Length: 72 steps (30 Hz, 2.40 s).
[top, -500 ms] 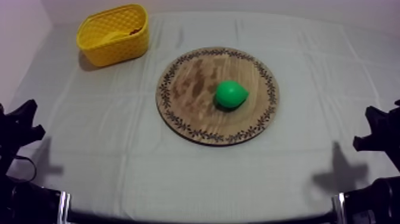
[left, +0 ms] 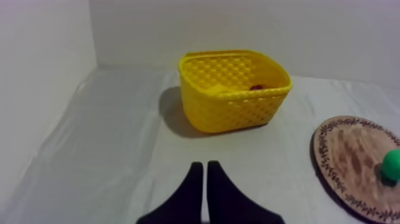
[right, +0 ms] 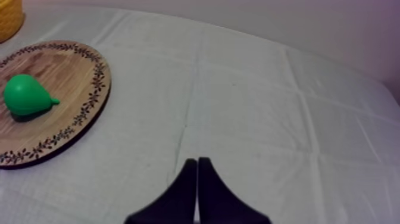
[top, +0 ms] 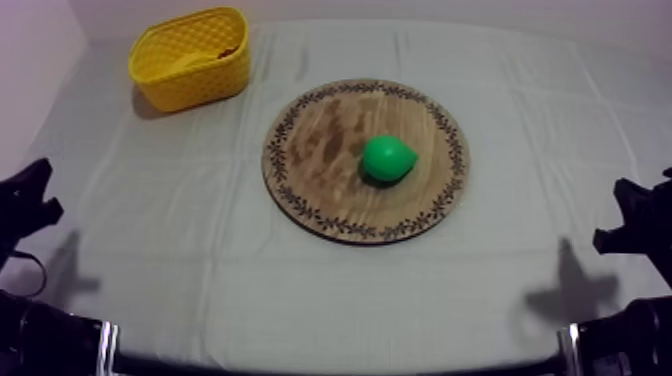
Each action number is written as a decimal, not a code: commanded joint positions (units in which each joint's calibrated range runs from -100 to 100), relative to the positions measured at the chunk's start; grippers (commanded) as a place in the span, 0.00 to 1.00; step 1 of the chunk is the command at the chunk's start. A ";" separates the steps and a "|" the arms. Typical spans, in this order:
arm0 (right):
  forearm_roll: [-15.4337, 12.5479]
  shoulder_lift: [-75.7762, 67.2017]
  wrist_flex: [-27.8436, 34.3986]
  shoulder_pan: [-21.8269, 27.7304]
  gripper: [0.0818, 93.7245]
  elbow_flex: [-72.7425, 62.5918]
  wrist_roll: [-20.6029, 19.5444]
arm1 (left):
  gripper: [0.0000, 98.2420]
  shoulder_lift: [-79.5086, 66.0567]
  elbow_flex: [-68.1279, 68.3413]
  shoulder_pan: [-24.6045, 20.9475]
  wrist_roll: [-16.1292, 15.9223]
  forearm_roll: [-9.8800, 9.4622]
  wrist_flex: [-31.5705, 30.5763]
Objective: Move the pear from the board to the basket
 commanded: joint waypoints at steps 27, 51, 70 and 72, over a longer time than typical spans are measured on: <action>0.01 0.01 -0.07 -0.01 0.00 0.05 0.00 | 0.00 54.78 -62.48 12.58 -6.17 5.29 17.85; 0.01 0.01 -0.07 -0.01 0.00 0.05 0.00 | 0.00 90.37 -89.66 29.32 -10.04 0.64 23.42; 0.01 0.01 -0.07 -0.01 0.00 0.05 0.00 | 0.00 112.78 -105.25 34.79 -7.70 -2.56 28.30; 0.01 0.01 -0.07 -0.01 0.00 0.05 0.00 | 0.00 114.05 -106.03 34.73 -8.31 -2.86 28.76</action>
